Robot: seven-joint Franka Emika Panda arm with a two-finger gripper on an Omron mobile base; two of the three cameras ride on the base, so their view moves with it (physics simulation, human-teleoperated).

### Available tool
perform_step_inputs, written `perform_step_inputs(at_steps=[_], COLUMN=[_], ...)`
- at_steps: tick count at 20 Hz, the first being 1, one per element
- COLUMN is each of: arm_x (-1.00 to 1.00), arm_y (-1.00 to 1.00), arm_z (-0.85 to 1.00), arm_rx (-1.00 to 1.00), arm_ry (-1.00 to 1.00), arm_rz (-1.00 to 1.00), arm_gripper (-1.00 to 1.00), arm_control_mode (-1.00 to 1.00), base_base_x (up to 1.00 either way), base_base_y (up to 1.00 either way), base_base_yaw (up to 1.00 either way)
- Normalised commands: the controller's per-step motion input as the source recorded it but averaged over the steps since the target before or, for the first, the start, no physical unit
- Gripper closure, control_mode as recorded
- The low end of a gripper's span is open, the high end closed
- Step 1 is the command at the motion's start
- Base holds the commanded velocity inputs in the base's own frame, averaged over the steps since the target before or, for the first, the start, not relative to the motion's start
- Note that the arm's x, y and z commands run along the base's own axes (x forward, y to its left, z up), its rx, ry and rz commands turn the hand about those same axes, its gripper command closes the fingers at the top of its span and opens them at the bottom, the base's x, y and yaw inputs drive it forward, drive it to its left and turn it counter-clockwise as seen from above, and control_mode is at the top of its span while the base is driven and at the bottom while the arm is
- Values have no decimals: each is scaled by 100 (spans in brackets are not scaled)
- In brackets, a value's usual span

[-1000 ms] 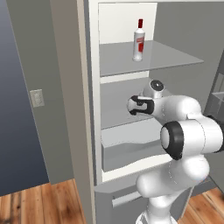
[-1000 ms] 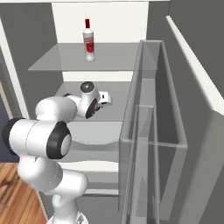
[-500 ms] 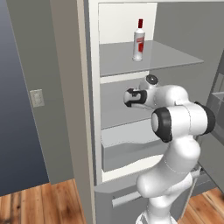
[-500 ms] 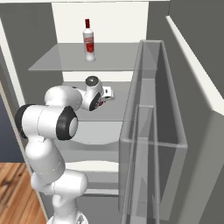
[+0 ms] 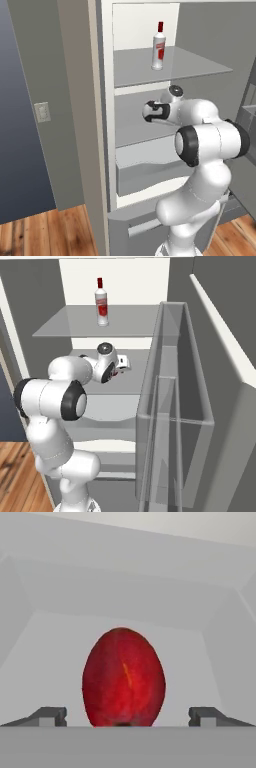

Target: Place the liquor on the top shelf of the fridge to keep it out of children's reach, and place the mango and squash on lower shelves for easy access.

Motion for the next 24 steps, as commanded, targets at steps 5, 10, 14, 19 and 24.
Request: perform_step_inputs(at_steps=[5,10,14,19,24], arm_x=[-94,-100,-100,-100,-84], arm_y=[0,0,4,7,6], arm_z=[10,32,28,21,50], arm_rx=[0,0,-1,-1,0], arm_ry=[0,3,13,9,3], arm_rz=[0,0,0,0,0], arm_gripper=[-100,-100,-100,-100,-100], arm_control_mode=[-100,-100,-100,-100,-100], base_base_x=[0,0,0,0,0], base_base_y=[0,0,0,0,0], base_base_yaw=[0,0,0,0,0])
